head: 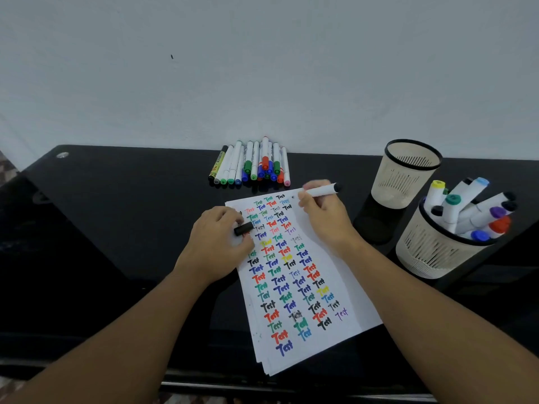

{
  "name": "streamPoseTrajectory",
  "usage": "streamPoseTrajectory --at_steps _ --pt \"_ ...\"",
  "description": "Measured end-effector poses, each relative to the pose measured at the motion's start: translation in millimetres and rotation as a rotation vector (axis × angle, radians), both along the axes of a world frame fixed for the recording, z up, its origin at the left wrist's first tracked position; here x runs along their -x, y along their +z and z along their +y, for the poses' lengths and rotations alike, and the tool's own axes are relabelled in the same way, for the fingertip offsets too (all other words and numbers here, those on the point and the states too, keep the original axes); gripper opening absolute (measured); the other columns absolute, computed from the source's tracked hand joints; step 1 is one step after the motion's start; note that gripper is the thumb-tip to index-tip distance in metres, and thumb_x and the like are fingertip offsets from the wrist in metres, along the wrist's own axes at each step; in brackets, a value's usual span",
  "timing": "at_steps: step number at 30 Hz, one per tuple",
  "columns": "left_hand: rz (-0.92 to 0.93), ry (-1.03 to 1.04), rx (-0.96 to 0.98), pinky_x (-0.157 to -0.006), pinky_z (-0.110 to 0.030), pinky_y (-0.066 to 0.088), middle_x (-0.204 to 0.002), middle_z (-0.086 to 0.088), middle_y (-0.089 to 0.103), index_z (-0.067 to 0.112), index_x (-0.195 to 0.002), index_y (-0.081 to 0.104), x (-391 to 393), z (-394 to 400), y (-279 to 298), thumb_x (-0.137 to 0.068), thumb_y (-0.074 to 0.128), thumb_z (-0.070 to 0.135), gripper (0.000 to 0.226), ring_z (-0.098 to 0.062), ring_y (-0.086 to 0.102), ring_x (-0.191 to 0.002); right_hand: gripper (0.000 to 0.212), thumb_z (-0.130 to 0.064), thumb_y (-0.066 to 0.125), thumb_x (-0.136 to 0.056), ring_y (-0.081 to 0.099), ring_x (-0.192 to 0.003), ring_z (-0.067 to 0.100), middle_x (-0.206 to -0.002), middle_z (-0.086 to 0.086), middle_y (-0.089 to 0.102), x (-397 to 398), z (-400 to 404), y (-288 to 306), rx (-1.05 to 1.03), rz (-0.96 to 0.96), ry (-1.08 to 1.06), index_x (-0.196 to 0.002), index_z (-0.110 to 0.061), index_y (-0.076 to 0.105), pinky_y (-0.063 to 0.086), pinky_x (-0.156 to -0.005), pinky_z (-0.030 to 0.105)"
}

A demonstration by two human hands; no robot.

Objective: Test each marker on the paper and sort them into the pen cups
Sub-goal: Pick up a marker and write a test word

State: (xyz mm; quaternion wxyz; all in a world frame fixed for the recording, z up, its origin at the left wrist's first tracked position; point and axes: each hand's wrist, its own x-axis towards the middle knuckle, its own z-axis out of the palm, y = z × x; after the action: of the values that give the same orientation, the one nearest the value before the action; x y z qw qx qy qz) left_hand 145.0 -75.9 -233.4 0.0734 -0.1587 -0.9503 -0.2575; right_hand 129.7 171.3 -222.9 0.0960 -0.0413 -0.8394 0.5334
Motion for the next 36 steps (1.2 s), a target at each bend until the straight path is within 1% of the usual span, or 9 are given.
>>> streamPoseTrajectory --at_steps 2,6,8,13,16,20,23,26,36 --pt "0.05 0.005 0.004 -0.1 -0.037 0.044 -0.122 0.006 0.054 0.023 -0.118 0.065 0 1 -2 -0.093 0.066 0.035 0.028 -0.013 0.046 -0.116 0.016 -0.028 0.053 -0.108 0.061 -0.089 -0.007 -0.101 -0.014 0.063 -1 1 1 0.04 0.079 0.019 -0.124 -0.028 0.057 0.05 -0.08 0.017" --pt "0.101 0.015 0.054 -0.094 -0.034 0.043 -0.114 0.007 0.052 0.024 -0.126 0.064 1 1 -5 -0.099 0.06 0.035 0.029 -0.01 0.042 -0.107 0.01 -0.028 0.051 -0.109 0.065 -0.084 0.008 -0.091 -0.009 0.067 0 0 -4 -0.072 0.13 -0.049 -0.112 -0.032 0.06 0.056 -0.083 0.039" --pt "0.108 0.013 0.077 -0.091 -0.032 0.041 -0.11 0.01 0.05 0.025 -0.13 0.062 2 1 -6 -0.101 0.057 0.037 0.032 -0.009 0.04 -0.102 0.023 -0.025 0.052 -0.107 0.064 -0.096 0.017 -0.101 -0.005 0.068 -1 0 -6 -0.162 0.11 -0.036 -0.127 -0.036 0.054 0.055 -0.091 0.048" --pt "0.131 -0.023 0.082 -0.092 -0.032 0.038 -0.112 0.009 0.055 0.027 -0.133 0.061 0 0 -5 -0.104 0.052 0.037 0.032 -0.01 0.044 -0.101 0.078 0.0 0.054 -0.095 0.045 -0.136 0.014 -0.143 -0.006 0.051 -4 2 6 -0.346 -0.001 0.111 -0.16 -0.033 0.026 0.008 -0.128 0.051" --pt "0.143 -0.032 0.068 -0.093 -0.034 0.039 -0.117 0.007 0.061 0.025 -0.134 0.06 -1 1 -4 -0.105 0.049 0.034 0.032 -0.012 0.048 -0.103 0.055 -0.017 0.054 -0.101 0.051 -0.129 0.011 -0.139 -0.013 0.051 -11 2 18 -0.151 0.11 0.1 -0.151 -0.036 0.039 0.033 -0.121 0.055" --pt "0.152 -0.022 0.043 -0.09 -0.028 0.035 -0.121 0.006 0.064 0.024 -0.137 0.057 -6 2 0 -0.106 0.047 0.031 0.033 -0.011 0.051 -0.103 0.036 -0.022 0.052 -0.109 0.073 -0.081 0.01 -0.134 0.0 0.061 -17 -2 34 0.087 0.057 0.085 -0.14 -0.039 0.046 0.061 -0.087 0.038" --pt "0.16 -0.007 0.02 -0.09 -0.027 0.035 -0.123 0.002 0.066 0.021 -0.138 0.058 -10 3 2 -0.106 0.048 0.029 0.034 -0.013 0.054 -0.105 0.058 -0.028 0.058 -0.106 0.072 -0.076 0.018 -0.122 0.0 0.071 -25 -3 29 -0.308 0.046 0.245 -0.152 -0.036 0.023 0.063 -0.073 0.043" --pt "0.153 0.003 0.007 -0.091 -0.03 0.039 -0.123 -0.001 0.067 0.019 -0.139 0.058 -12 4 4 -0.106 0.049 0.029 0.035 -0.016 0.056 -0.105 0.032 -0.038 0.057 -0.105 0.066 -0.091 0.013 -0.121 -0.008 0.071 -27 0 18 -0.741 0.088 0.268 -0.136 -0.035 0.049 0.059 -0.078 0.044" --pt "0.178 -0.027 0.007 -0.089 -0.03 0.04 -0.122 -0.001 0.069 0.017 -0.136 0.06 -14 3 4 -0.105 0.052 0.026 0.034 -0.018 0.058 -0.104 0.034 -0.038 0.056 -0.106 0.059 -0.09 0.009 -0.115 -0.009 0.065 -22 1 14 -0.726 0.087 0.323 -0.14 -0.041 0.058 0.055 -0.083 0.042"
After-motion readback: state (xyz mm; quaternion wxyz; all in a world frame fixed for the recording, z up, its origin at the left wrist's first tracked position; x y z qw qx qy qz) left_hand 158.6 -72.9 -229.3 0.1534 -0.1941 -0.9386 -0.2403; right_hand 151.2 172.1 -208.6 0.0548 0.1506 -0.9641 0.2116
